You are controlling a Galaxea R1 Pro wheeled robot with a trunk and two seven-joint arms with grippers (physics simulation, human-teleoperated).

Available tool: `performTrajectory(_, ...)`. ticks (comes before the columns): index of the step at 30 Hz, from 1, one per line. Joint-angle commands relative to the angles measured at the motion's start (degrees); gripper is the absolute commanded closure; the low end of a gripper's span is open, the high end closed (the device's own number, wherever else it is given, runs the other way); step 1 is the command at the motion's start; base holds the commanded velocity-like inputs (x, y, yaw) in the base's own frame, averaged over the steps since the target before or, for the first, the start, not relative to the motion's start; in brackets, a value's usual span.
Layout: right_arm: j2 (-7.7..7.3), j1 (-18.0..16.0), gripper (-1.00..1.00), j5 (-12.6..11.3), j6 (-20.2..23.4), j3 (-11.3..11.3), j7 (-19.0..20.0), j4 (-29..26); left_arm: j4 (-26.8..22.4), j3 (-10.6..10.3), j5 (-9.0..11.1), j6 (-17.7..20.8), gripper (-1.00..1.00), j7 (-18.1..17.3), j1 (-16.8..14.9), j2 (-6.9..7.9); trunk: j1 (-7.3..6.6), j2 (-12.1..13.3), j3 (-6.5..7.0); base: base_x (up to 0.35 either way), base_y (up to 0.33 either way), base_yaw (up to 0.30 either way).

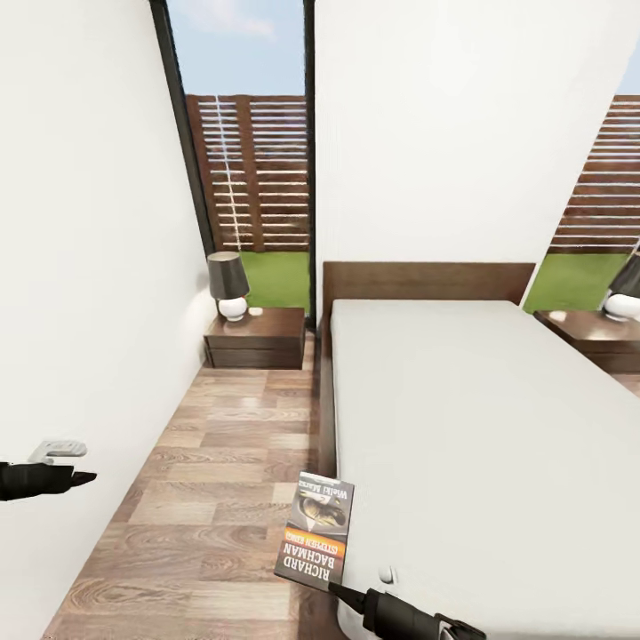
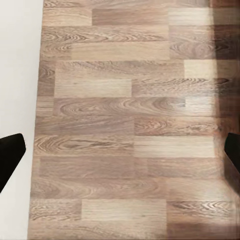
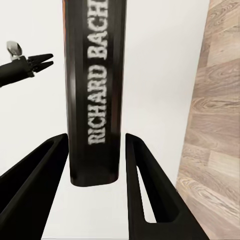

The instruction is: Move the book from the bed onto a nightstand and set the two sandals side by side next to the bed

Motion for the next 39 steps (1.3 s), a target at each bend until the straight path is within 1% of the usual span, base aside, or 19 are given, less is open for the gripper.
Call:
performTrajectory(1, 0.04, 0.0, 1.0, 0.5, 0.6, -0.5, 0.3, -0.1, 0.0, -0.3, 0.4, 0.5, -1.0, 0.1, -0.1, -0.97, 0.04, -0.1, -0.07, 0.0, 0.0, 0.244)
performTrajectory(2, 0.04, 0.0, 1.0, 0.5, 0.6, -0.5, 0.3, -0.1, 0.1, -0.6, 0.3, 0.9, -1.0, 0.3, 0.0, -3.38, 0.04, -0.1, -0.02, 0.0, 0.0, 0.244)
performTrajectory(5, 0.03, 0.0, 1.0, 0.5, 0.6, -0.5, 0.2, -0.2, 1.0, -2.4, 0.3, 1.7, -1.0, 1.9, 0.2, -7.78, 0.04, -0.1, 0.15, 0.0, 0.0, 0.243)
performTrajectory(7, 0.03, 0.0, 1.0, 0.5, 0.6, -0.5, 0.3, -0.2, 2.1, -4.0, 0.4, 2.0, -1.0, 4.7, 0.4, -10.98, 0.04, -0.1, 0.26, 0.0, 0.0, 0.243)
performTrajectory(10, 0.03, 0.0, 1.0, 0.5, 0.6, -0.5, 0.3, -0.2, 4.7, -5.7, 0.5, 1.9, -1.0, 10.6, 0.6, -16.34, 0.04, -0.1, 0.43, 0.0, 0.0, 0.243)
performTrajectory(11, 0.03, 0.0, 1.0, 0.5, 0.6, -0.5, 0.3, -0.2, 5.8, -6.0, 0.6, 1.7, -1.0, 12.6, 0.7, -18.3, 0.04, -0.1, 0.49, 0.0, 0.0, 0.243)
performTrajectory(12, 0.03, 0.0, 1.0, 0.5, 0.6, -0.5, 0.3, -0.2, 7.9, -6.5, 0.7, 1.0, -1.0, 16.1, 1.0, -22.19, 0.04, -0.1, 0.54, 0.0, 0.0, 0.243)
performTrajectory(15, 0.03, 0.0, 1.0, 0.5, 0.6, -0.5, 0.3, -0.3, 10.6, -7.0, 0.6, -0.9, -1.0, 19.4, 1.7, -27.37, 0.04, -0.1, 0.71, 0.0, 0.0, 0.243)
performTrajectory(16, 0.03, 0.0, 1.0, 0.5, 0.6, -0.5, 0.3, -0.3, 11.8, -7.2, 0.6, -2.0, -1.0, 20.7, 2.5, -30.18, 0.04, -0.1, 0.77, 0.0, 0.0, 0.243)
performTrajectory(18, -0.01, 0.0, 1.0, 0.5, 0.6, -0.6, 0.3, -0.3, 12.6, -7.3, 0.6, -3.1, -1.0, 21.5, 3.6, -32.39, 0.04, -0.1, 0.88, 0.0, 0.0, 0.243)
performTrajectory(20, -0.03, 0.0, 1.0, 0.5, 0.6, -0.6, 0.3, -0.3, 13.1, -7.4, 0.6, -4.1, -1.0, 22.1, 4.7, -33.91, 0.04, -0.1, 1.0, 0.0, 0.0, 0.243)
performTrajectory(23, -0.03, 0.0, 1.0, 0.5, 0.6, -0.6, 0.2, -0.3, 13.6, -7.5, 0.6, -6.3, -1.0, 22.8, 6.5, -35.51, 0.04, -0.1, 1.17, 0.0, 0.0, 0.243)
performTrajectory(26, 0.0, 0.0, 1.0, 0.5, 0.6, -0.6, 0.2, -0.3, 13.8, -7.5, 0.6, -7.8, -1.0, 23.7, 7.6, -36.13, 0.04, -0.1, 1.33, 0.0, 0.0, 0.243)
performTrajectory(32, 0.02, 0.0, 1.0, 0.5, 0.0, -0.6, 0.2, -0.3, 14.0, -7.4, 0.7, -10.9, -1.0, 24.3, 9.4, -36.43, 0.04, -0.1, 1.67, 0.0, 0.0, 0.245)
performTrajectory(39, -0.01, 0.0, 1.0, 0.4, -1.8, -0.6, 0.2, 0.0, 14.0, -7.4, 0.7, -12.2, -1.0, 24.4, 10.1, -36.44, 0.04, -0.1, 2.05, -0.029, 0.022, 0.247)
